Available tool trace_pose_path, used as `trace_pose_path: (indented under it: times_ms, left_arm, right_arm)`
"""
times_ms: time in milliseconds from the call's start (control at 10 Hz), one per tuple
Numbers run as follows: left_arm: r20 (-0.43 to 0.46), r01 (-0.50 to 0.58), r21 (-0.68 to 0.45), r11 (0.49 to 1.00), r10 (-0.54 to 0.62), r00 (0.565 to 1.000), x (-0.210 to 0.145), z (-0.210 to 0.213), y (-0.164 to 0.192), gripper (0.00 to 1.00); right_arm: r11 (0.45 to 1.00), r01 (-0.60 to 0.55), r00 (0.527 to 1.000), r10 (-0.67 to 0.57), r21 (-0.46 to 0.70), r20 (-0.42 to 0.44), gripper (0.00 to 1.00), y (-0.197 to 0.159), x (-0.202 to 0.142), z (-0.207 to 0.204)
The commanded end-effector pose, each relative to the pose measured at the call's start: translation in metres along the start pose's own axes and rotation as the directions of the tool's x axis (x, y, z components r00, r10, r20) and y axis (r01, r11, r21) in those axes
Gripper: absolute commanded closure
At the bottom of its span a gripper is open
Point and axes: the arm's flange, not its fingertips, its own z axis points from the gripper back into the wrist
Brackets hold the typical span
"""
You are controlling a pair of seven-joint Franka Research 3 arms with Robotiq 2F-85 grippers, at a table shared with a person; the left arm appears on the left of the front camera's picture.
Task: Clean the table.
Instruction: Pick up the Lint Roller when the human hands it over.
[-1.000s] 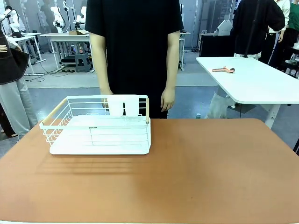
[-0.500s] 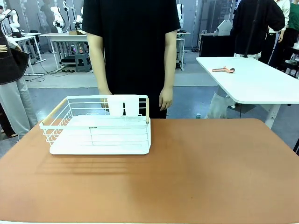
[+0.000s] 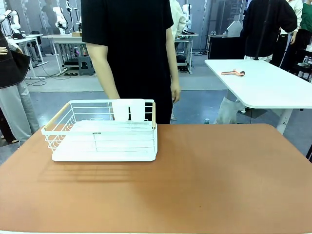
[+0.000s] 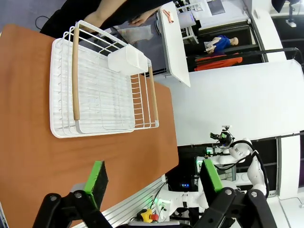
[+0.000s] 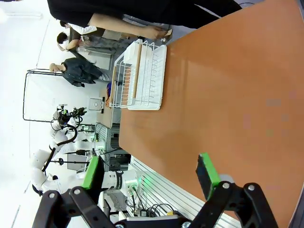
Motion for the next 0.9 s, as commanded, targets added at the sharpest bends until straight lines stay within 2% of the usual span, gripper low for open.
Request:
trace_pose_path:
  times_ms: [0,800]
  left_arm:
    - [0.004,0.005,-0.011,1.0,-0.005,1.0,-0.0004,0.0019,-0.001,0.0]
    - [0.004,0.005,-0.011,1.0,-0.005,1.0,-0.0004,0.0019,-0.001,0.0]
  right_arm:
    - [1.0,-0.003,1.0,0.003,0.002,0.007,0.0,0.0043,-0.0016,0.0]
    - [1.0,-0.003,1.0,0.003,0.002,0.007,0.0,0.0043,-0.0016,0.0]
